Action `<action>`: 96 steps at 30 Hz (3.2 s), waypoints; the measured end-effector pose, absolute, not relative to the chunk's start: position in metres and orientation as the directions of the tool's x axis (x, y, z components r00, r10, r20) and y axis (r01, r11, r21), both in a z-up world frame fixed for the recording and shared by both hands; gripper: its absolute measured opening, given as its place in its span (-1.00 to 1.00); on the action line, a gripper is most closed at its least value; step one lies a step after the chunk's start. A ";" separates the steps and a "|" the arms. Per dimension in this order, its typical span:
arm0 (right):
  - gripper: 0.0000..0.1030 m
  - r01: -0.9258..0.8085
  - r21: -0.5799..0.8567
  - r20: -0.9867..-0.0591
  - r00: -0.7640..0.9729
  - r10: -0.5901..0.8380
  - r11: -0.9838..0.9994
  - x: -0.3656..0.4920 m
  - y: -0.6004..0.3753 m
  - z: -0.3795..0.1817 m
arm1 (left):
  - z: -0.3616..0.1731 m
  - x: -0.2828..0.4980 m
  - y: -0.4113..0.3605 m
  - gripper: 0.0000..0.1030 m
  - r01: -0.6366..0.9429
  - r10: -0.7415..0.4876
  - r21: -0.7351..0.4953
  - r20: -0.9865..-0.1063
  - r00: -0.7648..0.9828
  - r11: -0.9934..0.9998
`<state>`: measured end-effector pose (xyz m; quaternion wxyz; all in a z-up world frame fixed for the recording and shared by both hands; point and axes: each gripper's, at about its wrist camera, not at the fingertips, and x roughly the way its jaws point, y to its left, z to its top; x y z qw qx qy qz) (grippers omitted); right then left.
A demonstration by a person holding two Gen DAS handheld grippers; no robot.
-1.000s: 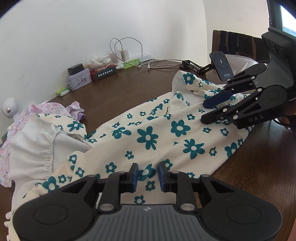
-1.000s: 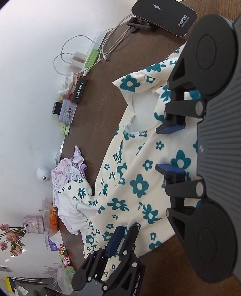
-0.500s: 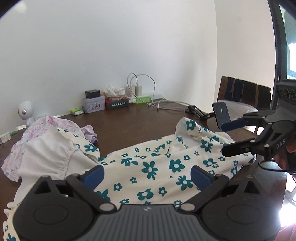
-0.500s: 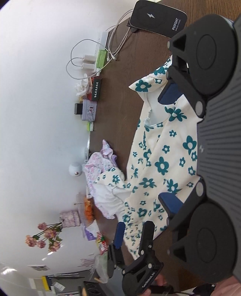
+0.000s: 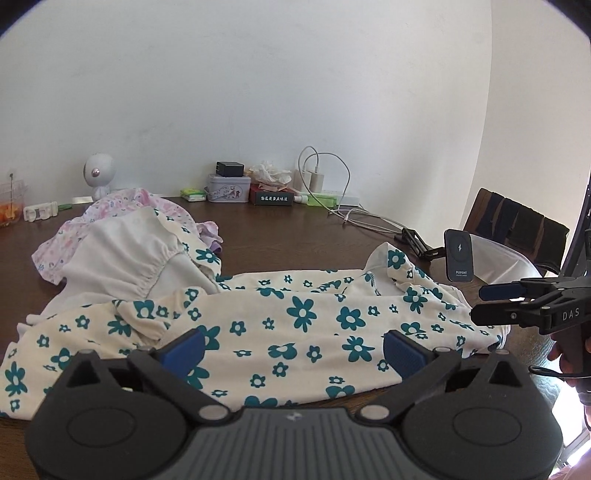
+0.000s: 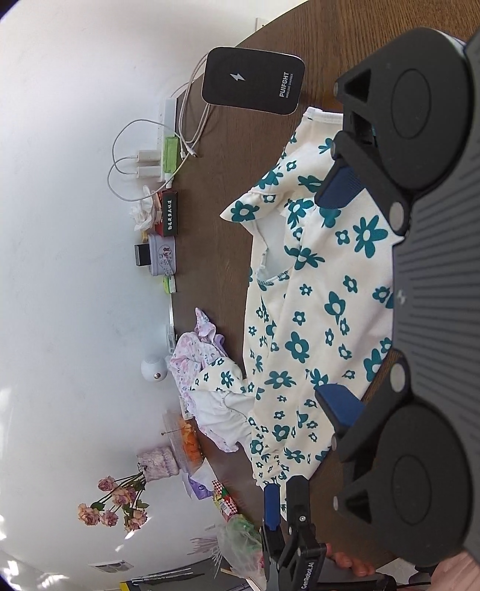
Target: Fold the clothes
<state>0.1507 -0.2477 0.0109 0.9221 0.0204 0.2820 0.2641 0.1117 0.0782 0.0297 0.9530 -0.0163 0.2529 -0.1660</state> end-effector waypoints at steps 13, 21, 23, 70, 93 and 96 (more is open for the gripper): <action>0.99 -0.600 -0.129 -0.707 0.613 0.351 0.789 0.275 -0.259 0.077 | 0.079 0.254 0.054 1.00 0.565 -0.222 0.368 -0.658 0.719 0.738; 0.89 -0.680 -0.046 -0.861 0.399 0.316 0.731 0.349 -0.235 0.032 | 0.042 0.355 0.043 0.99 0.656 -0.076 0.394 -0.821 0.567 0.644; 0.88 -0.691 -0.045 -0.873 0.378 0.308 0.722 0.357 -0.231 0.026 | 0.034 0.373 0.042 0.97 0.679 -0.052 0.378 -0.851 0.522 0.629; -0.90 -0.805 -0.199 -0.689 0.520 0.505 0.558 0.259 -0.240 0.067 | 0.084 0.227 0.134 -0.92 0.449 -0.290 0.253 -0.484 0.826 0.857; -0.87 -0.875 -0.207 -0.767 0.423 0.482 0.438 0.152 -0.233 0.003 | 0.042 0.129 0.140 0.29 0.416 -0.263 0.230 -0.494 0.829 0.880; -0.87 -0.870 -0.203 -0.763 0.428 0.484 0.449 0.153 -0.235 0.003 | 0.034 0.147 0.116 0.29 0.455 -0.210 0.371 -0.541 0.814 0.809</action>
